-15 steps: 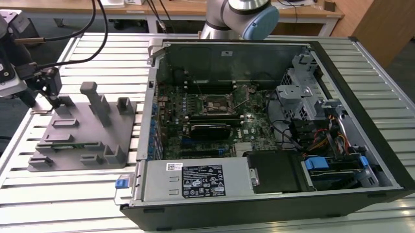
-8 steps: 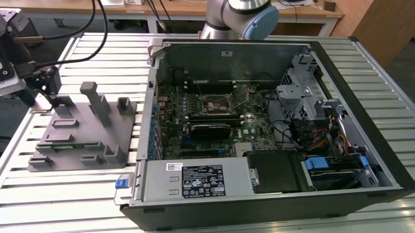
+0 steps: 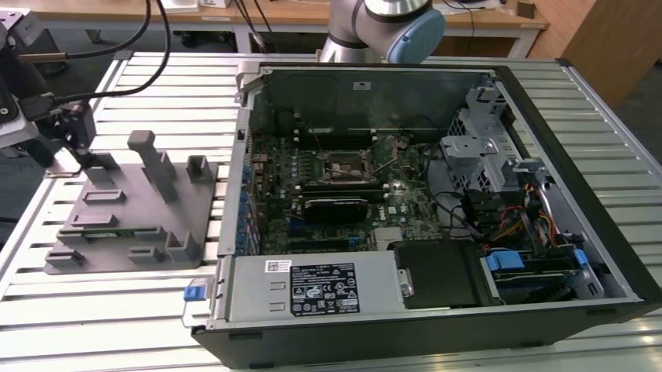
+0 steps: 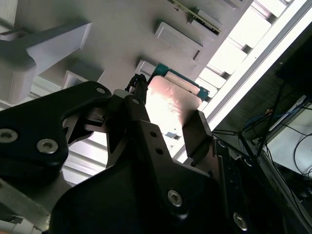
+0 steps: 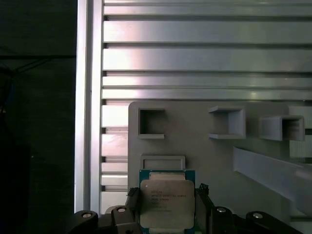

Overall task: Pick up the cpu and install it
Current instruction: 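Pick up the cpu and move it towards the insertion slot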

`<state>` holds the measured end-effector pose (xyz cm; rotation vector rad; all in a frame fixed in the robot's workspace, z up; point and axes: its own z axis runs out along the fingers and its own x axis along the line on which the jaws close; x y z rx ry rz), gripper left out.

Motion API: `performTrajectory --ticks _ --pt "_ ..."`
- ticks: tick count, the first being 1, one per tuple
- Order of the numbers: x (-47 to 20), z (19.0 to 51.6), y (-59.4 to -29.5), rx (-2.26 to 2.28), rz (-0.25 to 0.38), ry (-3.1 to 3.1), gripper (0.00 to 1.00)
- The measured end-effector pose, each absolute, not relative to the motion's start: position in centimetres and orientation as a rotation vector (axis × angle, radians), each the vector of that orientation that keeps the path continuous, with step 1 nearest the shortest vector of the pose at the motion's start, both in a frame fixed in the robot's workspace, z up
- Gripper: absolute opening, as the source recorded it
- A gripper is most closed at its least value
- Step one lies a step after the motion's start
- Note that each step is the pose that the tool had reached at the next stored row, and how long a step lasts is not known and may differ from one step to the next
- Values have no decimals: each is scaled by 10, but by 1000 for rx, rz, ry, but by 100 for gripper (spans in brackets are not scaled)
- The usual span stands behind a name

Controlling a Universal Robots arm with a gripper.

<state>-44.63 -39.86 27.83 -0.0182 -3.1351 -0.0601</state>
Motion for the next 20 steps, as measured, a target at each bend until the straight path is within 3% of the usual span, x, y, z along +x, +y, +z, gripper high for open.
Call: performTrajectory --ticks 20 --pt "-446 304 -395 -18 -60 -3135 54"
